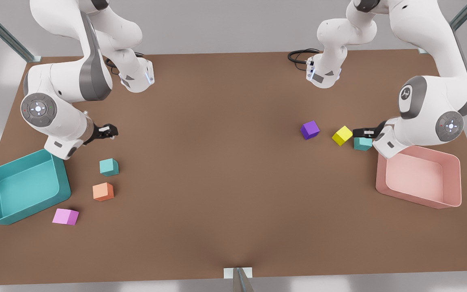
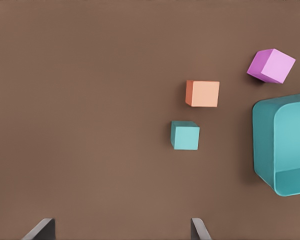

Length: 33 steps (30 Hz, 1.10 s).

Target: Stack the two blue cubes on top of each other

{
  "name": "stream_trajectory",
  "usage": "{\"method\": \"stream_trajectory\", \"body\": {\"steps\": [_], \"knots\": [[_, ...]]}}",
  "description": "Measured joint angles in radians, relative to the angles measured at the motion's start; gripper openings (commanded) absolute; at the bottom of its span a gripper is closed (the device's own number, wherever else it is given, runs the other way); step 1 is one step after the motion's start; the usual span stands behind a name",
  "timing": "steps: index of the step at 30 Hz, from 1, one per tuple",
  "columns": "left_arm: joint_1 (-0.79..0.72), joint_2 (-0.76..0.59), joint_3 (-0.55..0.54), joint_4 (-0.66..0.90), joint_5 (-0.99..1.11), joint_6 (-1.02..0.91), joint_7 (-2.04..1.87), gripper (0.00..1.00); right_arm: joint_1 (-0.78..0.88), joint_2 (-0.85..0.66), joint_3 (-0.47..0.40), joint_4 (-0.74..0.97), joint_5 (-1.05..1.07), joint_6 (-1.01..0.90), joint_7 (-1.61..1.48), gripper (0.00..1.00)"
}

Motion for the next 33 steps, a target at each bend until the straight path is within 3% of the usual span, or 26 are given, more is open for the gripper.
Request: {"method": "stream_trajectory", "body": {"steps": [5, 7, 10, 20, 33], "knots": [[0.002, 0.002, 0.001, 0.004, -0.018, 0.004, 0.003, 1.0, 0.001, 0.015, -0.003, -0.014, -0.007, 0.019, -0.014, 1.0], [0.003, 0.0, 0.002, 0.005, -0.022, -0.005, 0.004, 1.0, -0.022, 0.049, -0.009, -0.104, -0.016, 0.055, -0.019, 1.0], [0.008, -0.001, 0.002, 0.012, -0.026, -0.015, 0.006, 1.0, -0.091, 0.08, -0.015, -0.273, -0.028, 0.178, -0.024, 1.0], [0.026, 0.002, 0.002, 0.05, -0.022, -0.047, 0.009, 1.0, -0.196, 0.19, -0.023, -0.49, -0.038, 0.619, -0.033, 1.0], [0.02, 0.002, -0.002, 0.051, -0.023, -0.07, 0.008, 1.0, -0.236, 0.256, -0.023, -0.576, -0.034, 0.84, -0.038, 1.0]]}}
